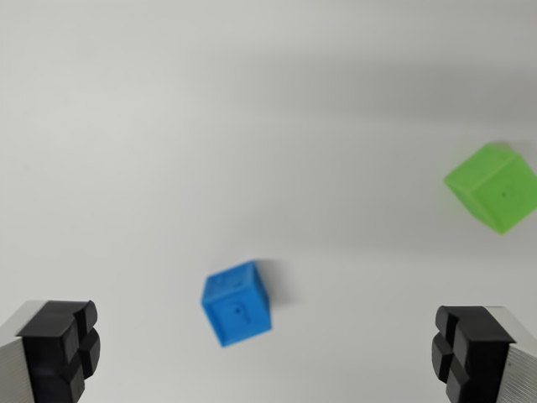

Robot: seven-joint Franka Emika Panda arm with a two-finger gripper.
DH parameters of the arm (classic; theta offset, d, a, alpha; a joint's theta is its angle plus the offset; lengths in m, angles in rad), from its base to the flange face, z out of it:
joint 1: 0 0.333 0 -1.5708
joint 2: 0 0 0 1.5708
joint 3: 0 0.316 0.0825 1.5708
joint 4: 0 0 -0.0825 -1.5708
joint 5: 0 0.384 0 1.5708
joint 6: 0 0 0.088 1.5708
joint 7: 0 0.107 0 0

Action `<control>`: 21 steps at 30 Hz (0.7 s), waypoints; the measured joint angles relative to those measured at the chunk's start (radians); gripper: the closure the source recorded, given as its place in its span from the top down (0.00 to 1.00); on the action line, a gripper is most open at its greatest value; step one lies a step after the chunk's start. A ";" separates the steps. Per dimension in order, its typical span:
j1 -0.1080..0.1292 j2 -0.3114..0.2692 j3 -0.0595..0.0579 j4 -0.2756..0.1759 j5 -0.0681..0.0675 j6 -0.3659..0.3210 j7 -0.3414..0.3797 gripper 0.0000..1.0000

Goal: Stack cube

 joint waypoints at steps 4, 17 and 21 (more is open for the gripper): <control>-0.004 0.003 -0.001 -0.006 0.000 0.008 -0.015 1.00; -0.027 0.015 -0.005 -0.031 0.002 0.047 -0.090 1.00; -0.036 0.020 -0.006 -0.041 0.004 0.061 -0.119 1.00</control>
